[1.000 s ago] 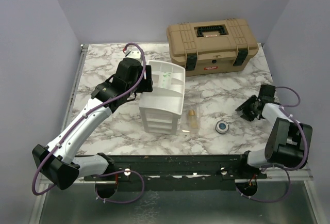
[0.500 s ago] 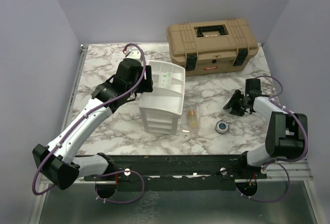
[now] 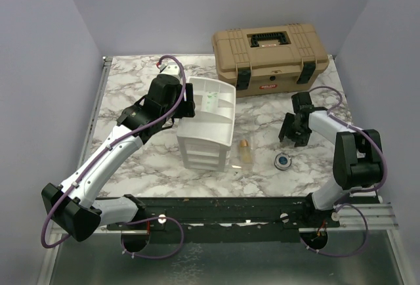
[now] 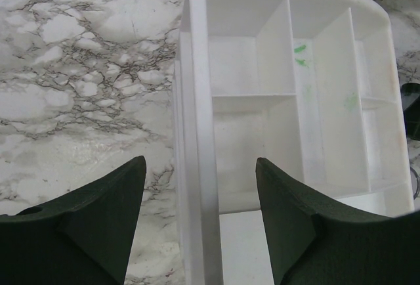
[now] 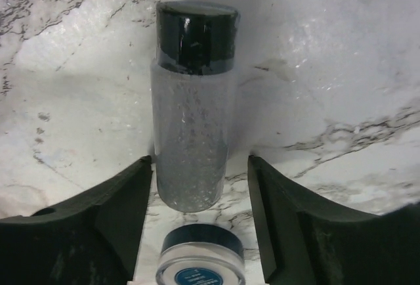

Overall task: Organize the makeup
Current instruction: Pick up the makeup from the corner of the board.

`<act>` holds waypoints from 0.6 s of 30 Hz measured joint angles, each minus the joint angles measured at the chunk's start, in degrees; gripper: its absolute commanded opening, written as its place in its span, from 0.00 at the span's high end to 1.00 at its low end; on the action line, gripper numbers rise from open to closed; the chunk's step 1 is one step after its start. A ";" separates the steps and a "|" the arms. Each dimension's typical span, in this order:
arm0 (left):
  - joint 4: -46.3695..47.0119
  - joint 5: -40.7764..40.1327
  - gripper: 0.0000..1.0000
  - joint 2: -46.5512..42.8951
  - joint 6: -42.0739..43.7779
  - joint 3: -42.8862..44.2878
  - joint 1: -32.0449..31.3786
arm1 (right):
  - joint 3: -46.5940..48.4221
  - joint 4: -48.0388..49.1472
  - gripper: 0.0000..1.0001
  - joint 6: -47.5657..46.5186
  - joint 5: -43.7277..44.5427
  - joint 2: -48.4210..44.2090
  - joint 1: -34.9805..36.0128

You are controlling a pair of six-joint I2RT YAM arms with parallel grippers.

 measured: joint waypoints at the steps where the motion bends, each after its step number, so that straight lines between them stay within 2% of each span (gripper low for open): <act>1: 0.00 0.00 0.30 0.00 0.00 0.00 0.00 | 0.48 -0.44 0.29 -0.07 0.83 0.42 0.33; 4: 0.00 0.00 0.30 0.00 0.02 0.00 0.00 | 0.76 -0.94 0.28 -0.11 3.23 0.70 0.72; 14: 0.00 0.00 0.30 0.00 0.02 0.00 0.00 | 3.34 -1.68 0.57 0.55 7.50 2.73 0.74; 18: -0.02 -0.02 0.30 -0.09 0.02 0.00 0.00 | 2.01 -1.33 0.59 0.61 7.52 0.35 0.72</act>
